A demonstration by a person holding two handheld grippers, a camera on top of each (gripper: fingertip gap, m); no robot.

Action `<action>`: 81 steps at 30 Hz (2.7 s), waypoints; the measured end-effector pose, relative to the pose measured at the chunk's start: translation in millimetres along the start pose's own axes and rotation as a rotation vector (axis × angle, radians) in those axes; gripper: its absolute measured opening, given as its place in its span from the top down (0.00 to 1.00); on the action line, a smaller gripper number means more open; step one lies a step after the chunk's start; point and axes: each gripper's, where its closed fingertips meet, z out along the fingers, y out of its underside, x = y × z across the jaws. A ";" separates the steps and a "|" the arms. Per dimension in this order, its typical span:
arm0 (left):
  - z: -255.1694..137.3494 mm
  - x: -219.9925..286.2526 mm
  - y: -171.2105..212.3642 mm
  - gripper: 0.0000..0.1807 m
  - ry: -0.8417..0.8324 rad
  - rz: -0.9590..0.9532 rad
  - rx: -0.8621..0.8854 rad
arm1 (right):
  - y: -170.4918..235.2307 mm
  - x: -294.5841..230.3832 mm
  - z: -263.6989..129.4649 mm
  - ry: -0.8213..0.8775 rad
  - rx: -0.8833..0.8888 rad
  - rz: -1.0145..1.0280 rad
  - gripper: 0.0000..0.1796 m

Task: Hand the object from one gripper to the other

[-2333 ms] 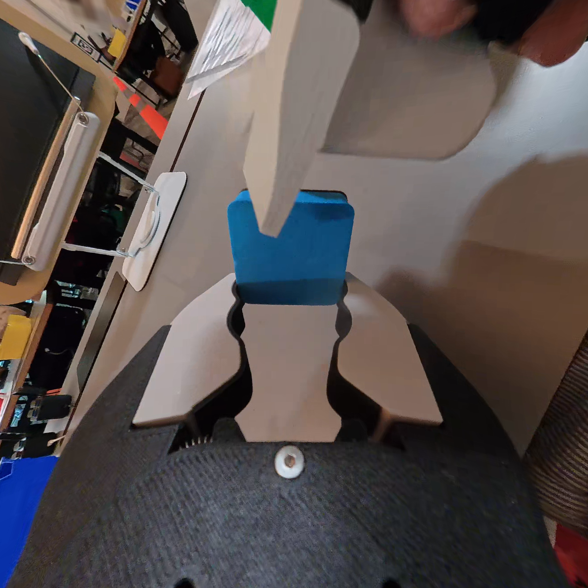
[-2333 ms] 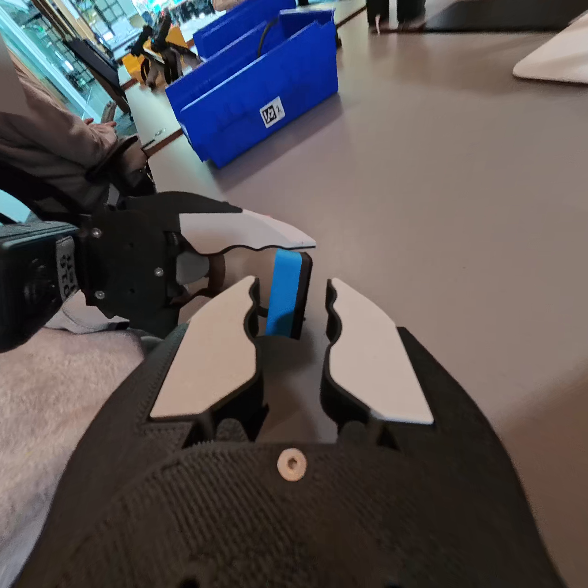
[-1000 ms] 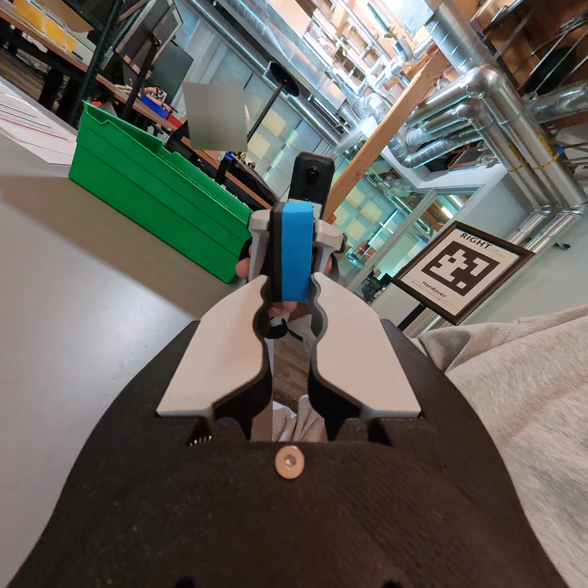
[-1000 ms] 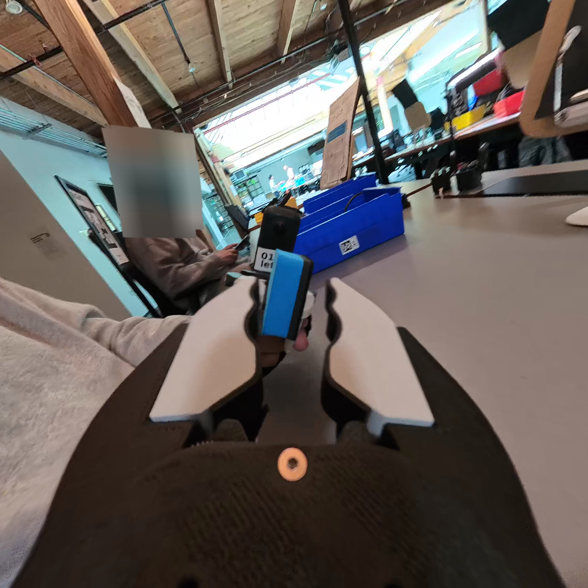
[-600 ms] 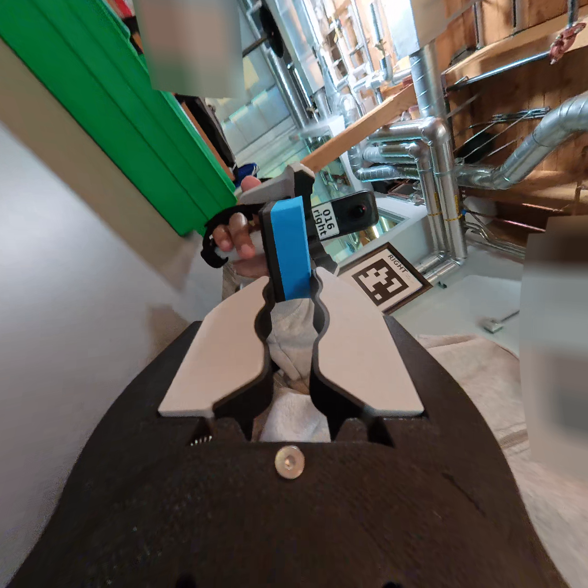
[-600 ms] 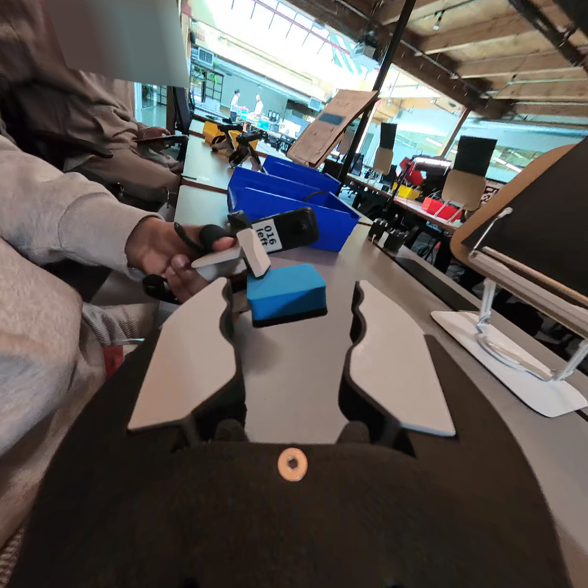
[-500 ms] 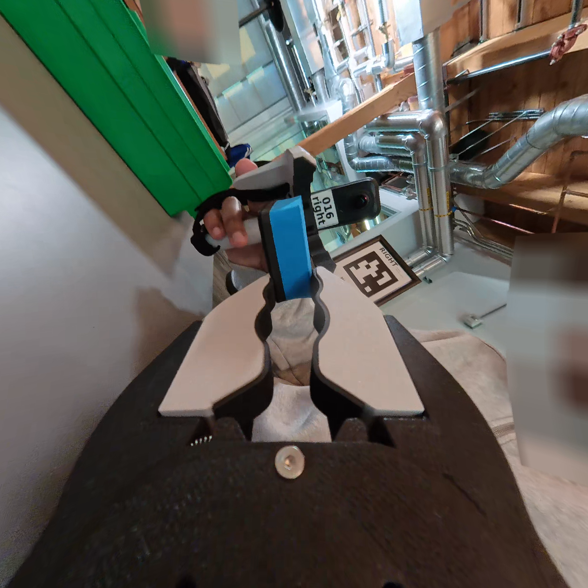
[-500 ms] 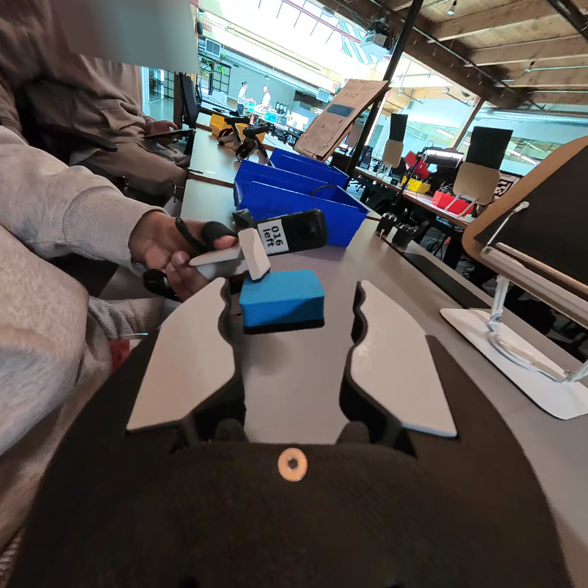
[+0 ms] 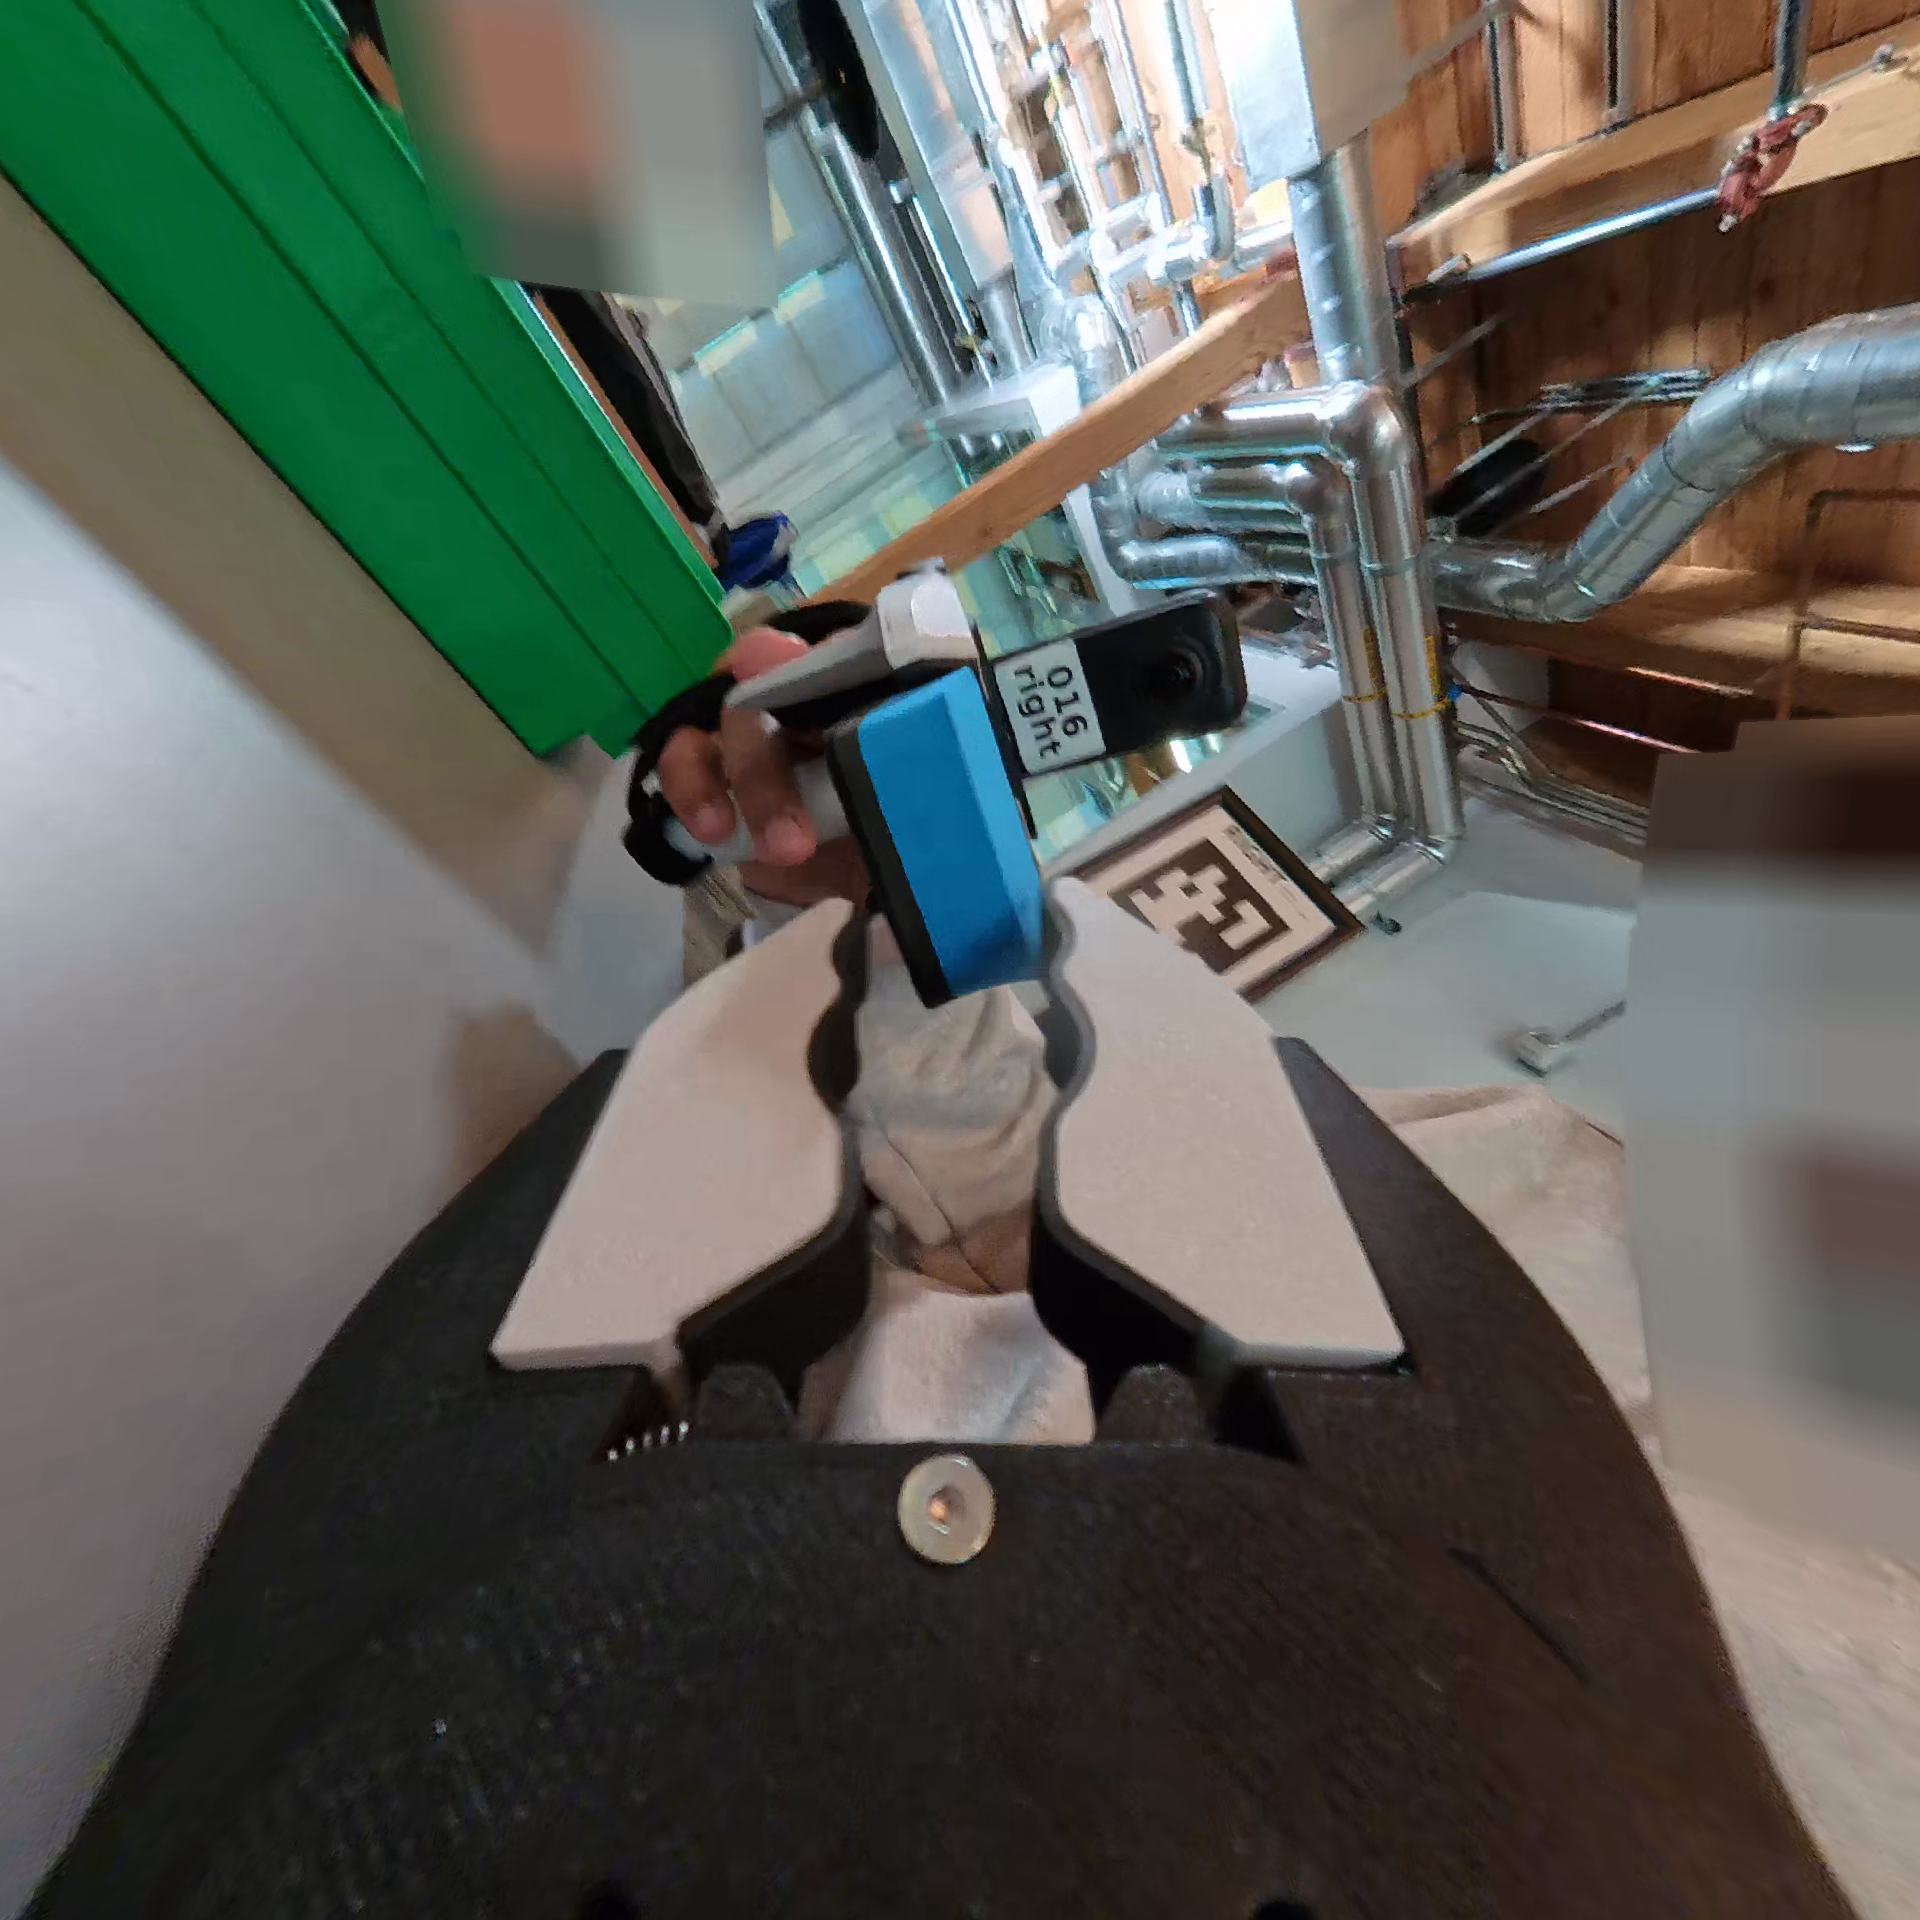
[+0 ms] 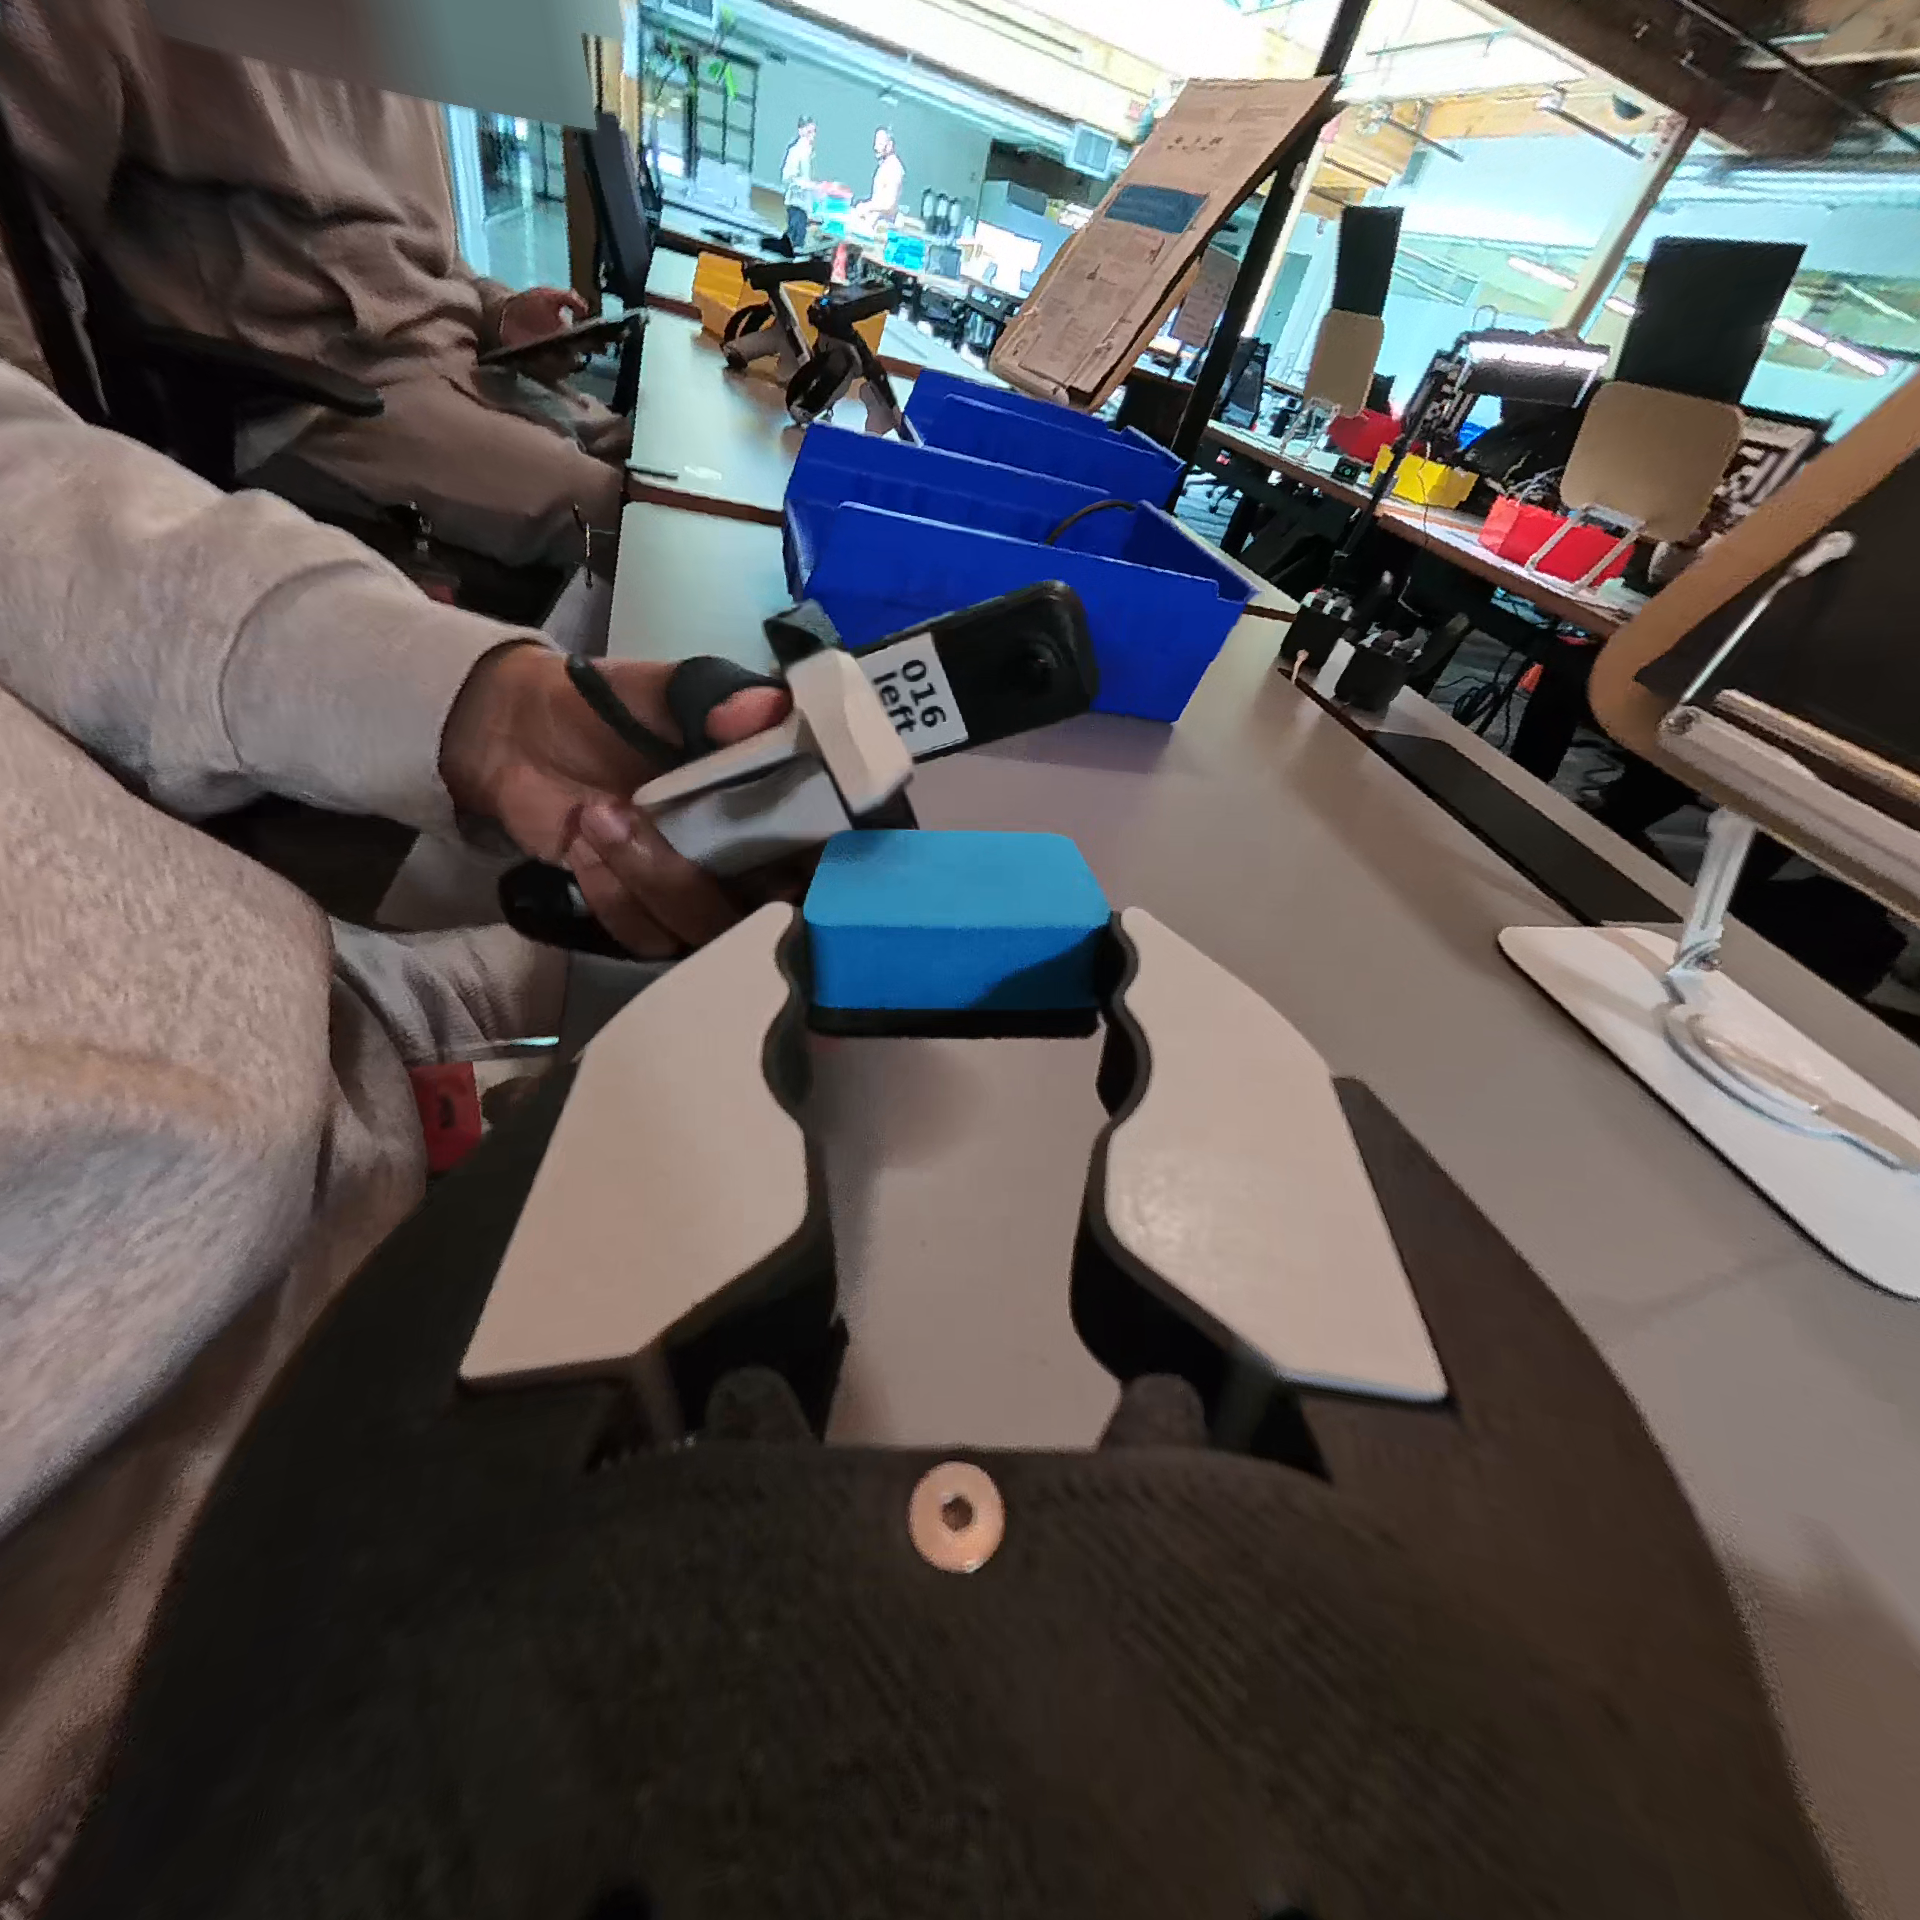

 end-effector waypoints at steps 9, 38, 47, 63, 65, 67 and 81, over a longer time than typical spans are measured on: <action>-12.4 13.5 -33.8 0.48 -0.119 0.415 0.188 | -7.5 17.7 -13.2 -0.041 0.136 0.419 0.70; -0.1 18.0 -12.2 0.72 -0.124 0.511 0.046 | -11.9 6.6 -1.1 -0.092 0.182 0.421 0.53; -6.5 2.3 -9.1 0.72 0.005 0.032 0.031 | -3.4 -1.0 2.6 0.025 0.045 -0.121 0.70; -2.4 7.5 -1.8 0.71 0.097 -0.070 0.000 | -0.8 -9.6 -0.8 -0.036 0.012 -0.149 0.87; -2.0 9.2 -4.5 0.70 0.103 -0.042 0.021 | -2.7 -8.8 -1.2 -0.031 0.022 -0.126 0.87; -2.2 9.7 -7.9 0.66 0.096 -0.009 0.049 | -6.1 -4.9 -3.5 -0.019 0.045 -0.078 0.88; -7.9 28.4 -25.5 0.70 -0.073 0.531 0.155 | -6.6 -2.0 -6.5 -0.139 0.088 0.438 0.87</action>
